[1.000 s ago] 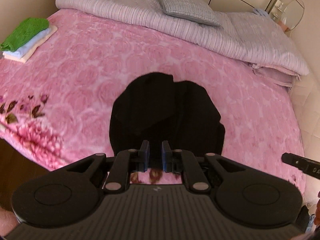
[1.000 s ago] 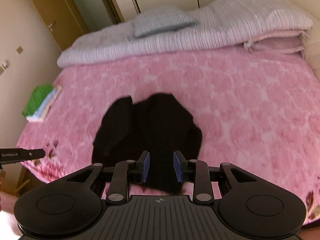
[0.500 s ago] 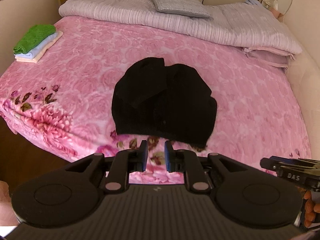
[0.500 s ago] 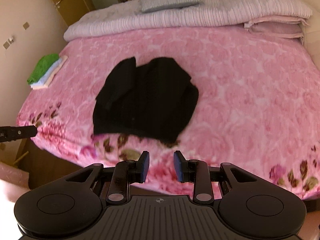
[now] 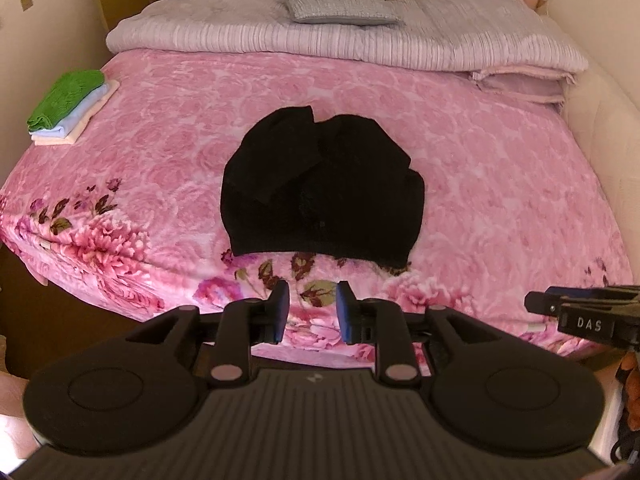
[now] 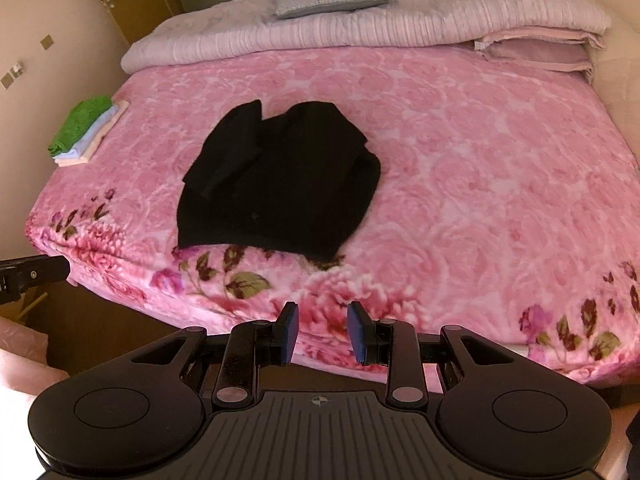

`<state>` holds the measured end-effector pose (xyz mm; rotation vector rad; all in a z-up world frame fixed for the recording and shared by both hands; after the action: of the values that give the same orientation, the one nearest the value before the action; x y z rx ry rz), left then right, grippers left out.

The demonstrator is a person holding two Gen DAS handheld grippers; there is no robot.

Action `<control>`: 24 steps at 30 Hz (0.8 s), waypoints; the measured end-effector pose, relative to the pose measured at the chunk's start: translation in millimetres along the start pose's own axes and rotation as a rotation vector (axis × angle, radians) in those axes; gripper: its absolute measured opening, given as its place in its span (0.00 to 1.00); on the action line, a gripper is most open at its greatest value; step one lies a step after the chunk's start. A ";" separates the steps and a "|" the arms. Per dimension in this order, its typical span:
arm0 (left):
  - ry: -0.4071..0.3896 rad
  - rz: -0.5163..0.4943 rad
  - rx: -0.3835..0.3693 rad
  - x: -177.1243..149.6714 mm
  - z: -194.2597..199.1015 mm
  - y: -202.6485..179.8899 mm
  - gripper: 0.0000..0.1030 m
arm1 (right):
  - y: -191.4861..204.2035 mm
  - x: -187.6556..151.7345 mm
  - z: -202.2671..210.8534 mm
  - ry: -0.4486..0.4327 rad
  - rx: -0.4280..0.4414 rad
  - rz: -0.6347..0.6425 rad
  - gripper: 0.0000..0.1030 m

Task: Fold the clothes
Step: 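Lay the black garment flat on the bed and open both grippers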

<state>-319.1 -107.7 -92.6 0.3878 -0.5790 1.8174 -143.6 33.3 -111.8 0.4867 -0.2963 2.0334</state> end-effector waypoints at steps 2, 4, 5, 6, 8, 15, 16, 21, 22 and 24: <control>0.007 -0.005 -0.008 -2.3 -2.7 1.5 0.20 | 1.9 -2.6 -1.0 0.010 -0.010 -0.001 0.30; 0.014 -0.006 -0.016 -4.6 -5.1 5.1 0.20 | 5.9 -4.9 -3.2 0.019 -0.017 0.004 0.30; 0.019 -0.006 -0.018 -5.6 -6.2 7.4 0.20 | 8.6 -5.8 -3.8 0.023 -0.021 0.007 0.30; 0.024 -0.006 -0.022 -6.6 -7.3 10.6 0.20 | 10.9 -6.6 -4.9 0.027 -0.024 0.010 0.30; 0.036 -0.005 -0.028 -8.2 -8.7 17.5 0.20 | 19.0 -7.6 -6.6 0.034 -0.032 0.017 0.30; 0.058 -0.015 -0.039 -8.4 -5.4 47.0 0.20 | 49.0 -5.7 -6.0 0.041 -0.047 0.022 0.30; 0.058 -0.017 -0.042 -8.1 -4.7 50.7 0.20 | 53.4 -5.1 -5.8 0.042 -0.049 0.022 0.30; 0.060 -0.027 -0.054 -6.3 -1.1 69.3 0.20 | 72.3 -0.6 -6.2 0.039 -0.060 0.015 0.30; 0.061 -0.027 -0.054 -6.7 -0.7 72.6 0.20 | 75.9 0.5 -6.2 0.037 -0.062 0.014 0.30; 0.063 -0.028 -0.056 -7.0 0.1 80.5 0.20 | 84.5 2.9 -6.4 0.031 -0.066 0.013 0.30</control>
<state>-393.3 -133.0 -111.8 0.2985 -0.5767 1.7764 -220.1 -2.9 -116.8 0.4133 -0.3473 2.0353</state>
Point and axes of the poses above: each gripper's, at about its wrist camera, not at the fingertips, and z roughly against the way its jaws point, y to its left, x to its top, the point moved 7 cm from there along -z, roughly the way its jaws point, and after that the axes turned 13 degrees about -x, right-handed, at the moved point
